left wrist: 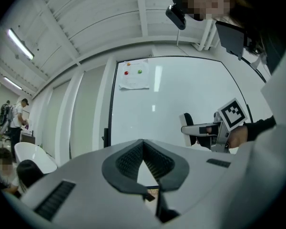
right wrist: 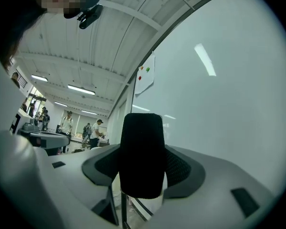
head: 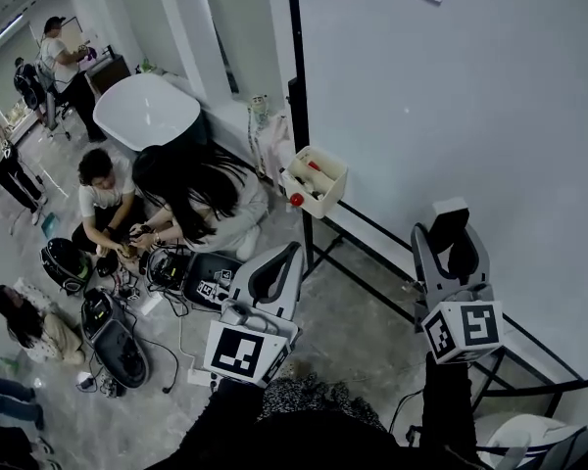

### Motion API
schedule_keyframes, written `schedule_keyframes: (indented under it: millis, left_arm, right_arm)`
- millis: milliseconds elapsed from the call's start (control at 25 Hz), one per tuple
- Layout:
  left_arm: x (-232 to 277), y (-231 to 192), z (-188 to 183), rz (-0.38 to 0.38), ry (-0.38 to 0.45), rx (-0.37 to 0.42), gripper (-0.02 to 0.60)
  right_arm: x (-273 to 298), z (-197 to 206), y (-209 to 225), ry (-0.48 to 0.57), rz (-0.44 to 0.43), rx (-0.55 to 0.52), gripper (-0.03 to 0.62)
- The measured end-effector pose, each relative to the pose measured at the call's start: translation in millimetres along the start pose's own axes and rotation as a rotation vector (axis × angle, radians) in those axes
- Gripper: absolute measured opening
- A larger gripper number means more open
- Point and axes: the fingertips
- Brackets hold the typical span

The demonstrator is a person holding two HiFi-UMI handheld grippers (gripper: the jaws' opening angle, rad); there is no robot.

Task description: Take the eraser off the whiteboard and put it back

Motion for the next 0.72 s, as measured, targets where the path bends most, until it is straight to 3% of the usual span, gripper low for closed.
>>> schedule_keyframes:
  millis: [320,720]
  left_arm:
    - [24,-50,20,0.029,0.032,-0.002,0.005]
    - [89,-150,53,0.245,0.106,0.011,0.005]
  right_arm:
    - [53,10,-27,0.005,0.014,-0.022,0.268]
    - [150,41,-63,0.078,0.221,-0.006,0.268]
Point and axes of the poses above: the fingertips, and each gripper's own axes: x forward along the fingers, y to its right, z out of its underside, and after that the axes turned 15 degrees about x, right-handed
